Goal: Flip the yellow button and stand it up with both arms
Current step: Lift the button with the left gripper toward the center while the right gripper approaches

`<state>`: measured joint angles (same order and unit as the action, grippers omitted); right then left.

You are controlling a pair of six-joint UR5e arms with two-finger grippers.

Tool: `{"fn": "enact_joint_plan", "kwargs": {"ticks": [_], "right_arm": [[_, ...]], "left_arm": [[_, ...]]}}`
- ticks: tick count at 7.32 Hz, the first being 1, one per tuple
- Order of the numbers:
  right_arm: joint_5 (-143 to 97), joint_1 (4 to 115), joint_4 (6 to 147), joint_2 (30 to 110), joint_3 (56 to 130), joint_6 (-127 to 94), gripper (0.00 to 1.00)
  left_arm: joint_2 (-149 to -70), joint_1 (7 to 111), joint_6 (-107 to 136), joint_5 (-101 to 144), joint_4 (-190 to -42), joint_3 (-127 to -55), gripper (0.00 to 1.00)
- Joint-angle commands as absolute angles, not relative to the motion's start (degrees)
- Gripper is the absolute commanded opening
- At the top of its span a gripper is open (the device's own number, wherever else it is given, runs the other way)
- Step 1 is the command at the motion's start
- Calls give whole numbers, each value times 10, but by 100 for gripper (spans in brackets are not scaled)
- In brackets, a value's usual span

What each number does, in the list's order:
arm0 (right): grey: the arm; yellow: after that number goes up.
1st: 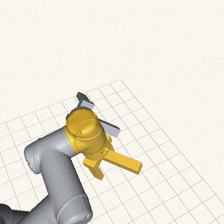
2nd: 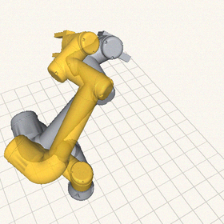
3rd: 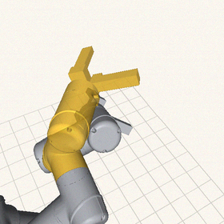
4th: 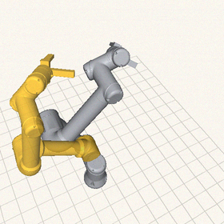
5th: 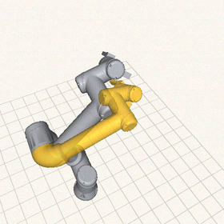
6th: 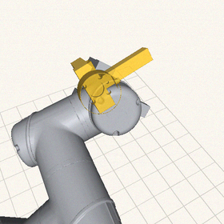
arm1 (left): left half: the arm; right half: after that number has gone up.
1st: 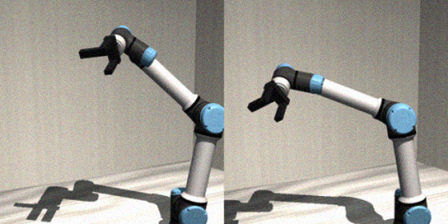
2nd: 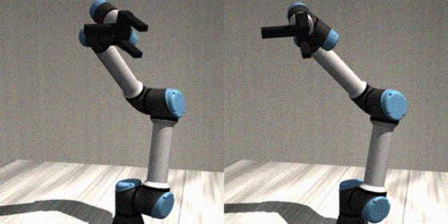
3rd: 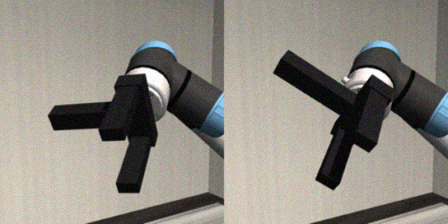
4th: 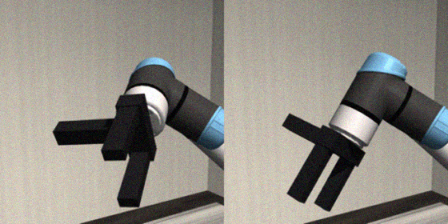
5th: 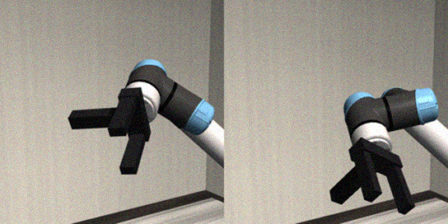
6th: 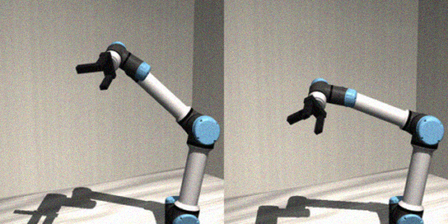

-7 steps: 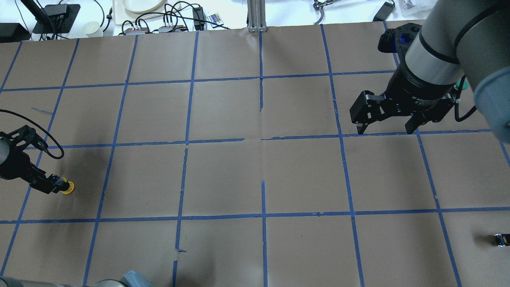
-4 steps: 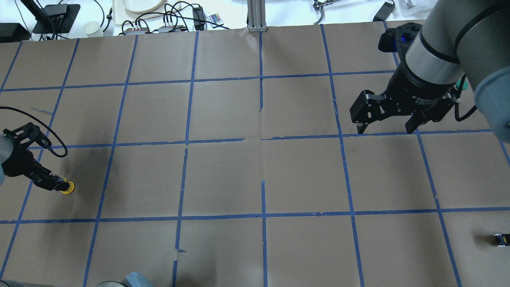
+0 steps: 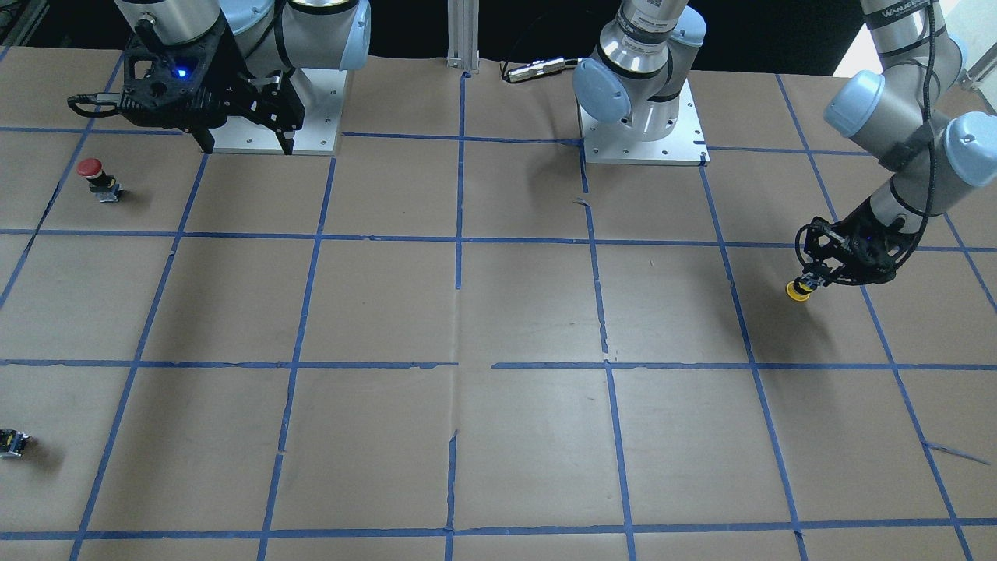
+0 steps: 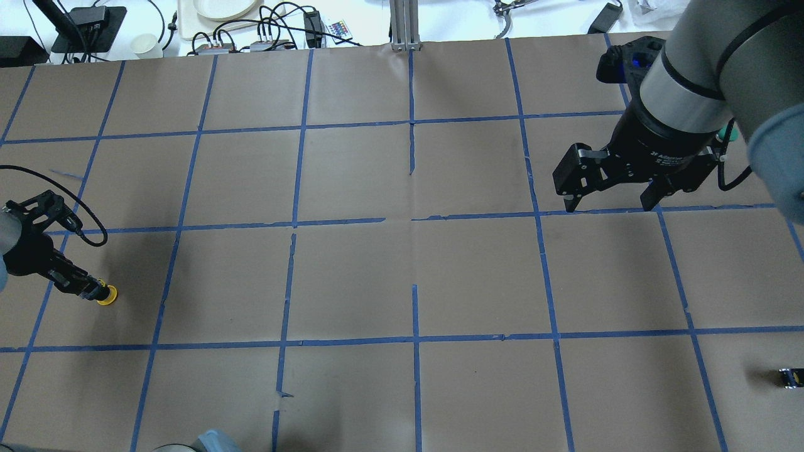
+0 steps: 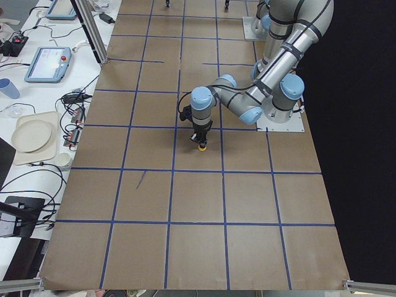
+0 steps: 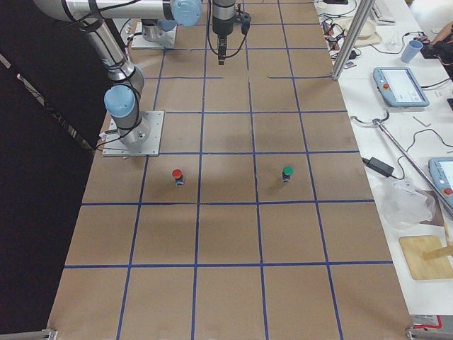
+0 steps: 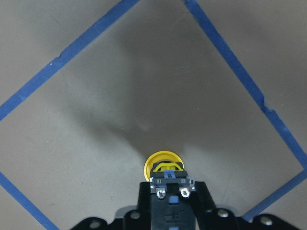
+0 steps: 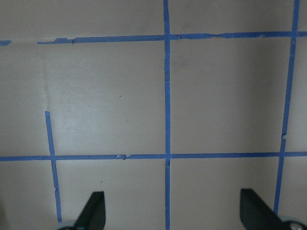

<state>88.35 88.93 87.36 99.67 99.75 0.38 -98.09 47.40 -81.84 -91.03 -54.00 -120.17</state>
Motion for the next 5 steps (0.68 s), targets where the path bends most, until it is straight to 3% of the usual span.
{"fn": "enact_joint_plan", "kwargs": {"ticks": [1, 3, 5], "right_arm": [[880, 882, 874, 998, 993, 7, 100], [881, 874, 875, 996, 996, -34, 100], [875, 874, 876, 994, 997, -37, 100]], "left_arm": [[-960, 475, -826, -910, -561, -1197, 20], [-916, 479, -828, -853, -692, -1160, 19], [-916, 510, -819, -794, -840, -1064, 19]]}}
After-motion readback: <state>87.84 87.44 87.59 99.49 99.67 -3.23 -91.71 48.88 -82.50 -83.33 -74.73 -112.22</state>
